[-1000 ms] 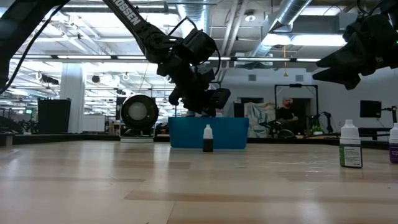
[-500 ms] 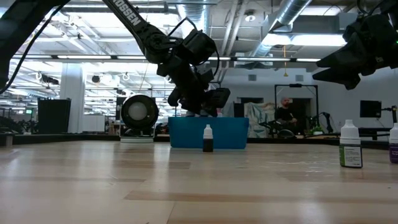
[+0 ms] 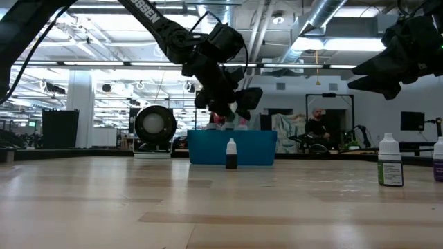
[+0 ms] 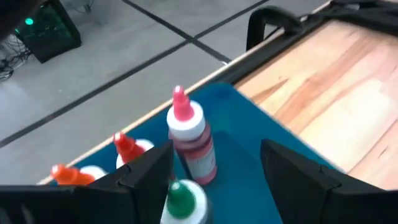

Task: Pick & Place food coloring
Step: Put the big green food coloring bottle into the blue bin, then put the small black food coloring bottle into the blue bin

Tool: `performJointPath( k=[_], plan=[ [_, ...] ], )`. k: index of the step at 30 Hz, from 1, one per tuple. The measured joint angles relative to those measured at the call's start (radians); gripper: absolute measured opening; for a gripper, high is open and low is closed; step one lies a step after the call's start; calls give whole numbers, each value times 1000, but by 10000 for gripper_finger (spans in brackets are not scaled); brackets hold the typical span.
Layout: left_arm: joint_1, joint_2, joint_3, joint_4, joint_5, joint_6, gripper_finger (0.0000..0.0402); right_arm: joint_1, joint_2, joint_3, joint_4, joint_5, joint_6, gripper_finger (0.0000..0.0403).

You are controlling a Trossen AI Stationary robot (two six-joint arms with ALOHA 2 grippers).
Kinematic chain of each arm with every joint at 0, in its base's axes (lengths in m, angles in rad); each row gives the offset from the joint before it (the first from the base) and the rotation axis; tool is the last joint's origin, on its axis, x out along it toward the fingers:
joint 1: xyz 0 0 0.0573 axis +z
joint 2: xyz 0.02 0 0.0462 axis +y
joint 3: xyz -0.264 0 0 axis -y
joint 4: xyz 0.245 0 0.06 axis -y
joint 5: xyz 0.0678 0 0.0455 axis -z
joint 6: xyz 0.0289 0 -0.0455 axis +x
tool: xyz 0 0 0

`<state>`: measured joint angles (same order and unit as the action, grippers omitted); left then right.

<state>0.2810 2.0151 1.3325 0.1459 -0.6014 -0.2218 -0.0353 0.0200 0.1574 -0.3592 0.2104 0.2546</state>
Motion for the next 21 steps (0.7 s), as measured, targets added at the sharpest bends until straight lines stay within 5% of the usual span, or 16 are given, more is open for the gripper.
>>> performJointPath(
  k=[13, 21],
  plan=[
    [-5, -1, 135, -138, -6, 19, 234, 0, 0, 0, 0, 0, 0, 240],
    [-37, -1, 379, -496, -8, 19, 234, 0, 0, 0, -1, 0, 0, 240]
  ],
)
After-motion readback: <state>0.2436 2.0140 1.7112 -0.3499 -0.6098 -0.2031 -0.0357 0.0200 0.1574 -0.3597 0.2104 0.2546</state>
